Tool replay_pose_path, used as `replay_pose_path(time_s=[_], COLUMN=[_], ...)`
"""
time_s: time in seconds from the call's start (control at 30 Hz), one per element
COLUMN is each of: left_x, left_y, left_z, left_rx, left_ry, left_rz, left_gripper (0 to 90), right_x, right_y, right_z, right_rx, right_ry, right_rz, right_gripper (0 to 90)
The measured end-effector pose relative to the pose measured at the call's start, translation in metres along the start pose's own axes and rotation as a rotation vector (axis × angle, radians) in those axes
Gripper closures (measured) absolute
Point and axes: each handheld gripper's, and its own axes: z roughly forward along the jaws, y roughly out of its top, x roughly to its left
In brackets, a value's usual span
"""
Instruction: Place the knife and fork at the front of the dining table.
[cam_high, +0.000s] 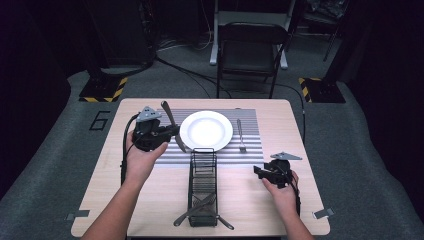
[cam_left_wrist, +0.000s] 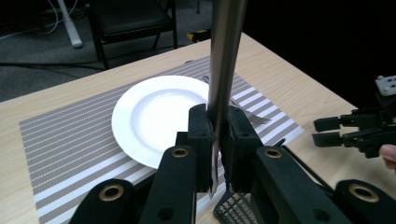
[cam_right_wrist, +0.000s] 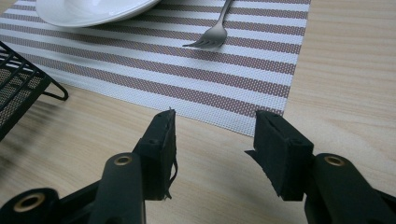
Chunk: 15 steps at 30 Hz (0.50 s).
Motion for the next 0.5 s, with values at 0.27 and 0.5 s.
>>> replay_pose_path(time_s=[0.27, 0.5], left_x=[0.016, 0.03], left_y=[-0.018, -0.032], left_z=[0.005, 0.007], left_rx=[0.015, 0.014], left_ry=[0.041, 0.085], left_rz=[-0.032, -0.063], left_gripper=[82.6, 82.6], right_x=[0.0, 0.001], right_y=[0.0, 0.0], right_z=[0.0, 0.001], right_rx=[0.001, 0.005], right_ry=[-0.001, 0.002], right_rz=[0.0, -0.002], right_gripper=[48.6, 48.6])
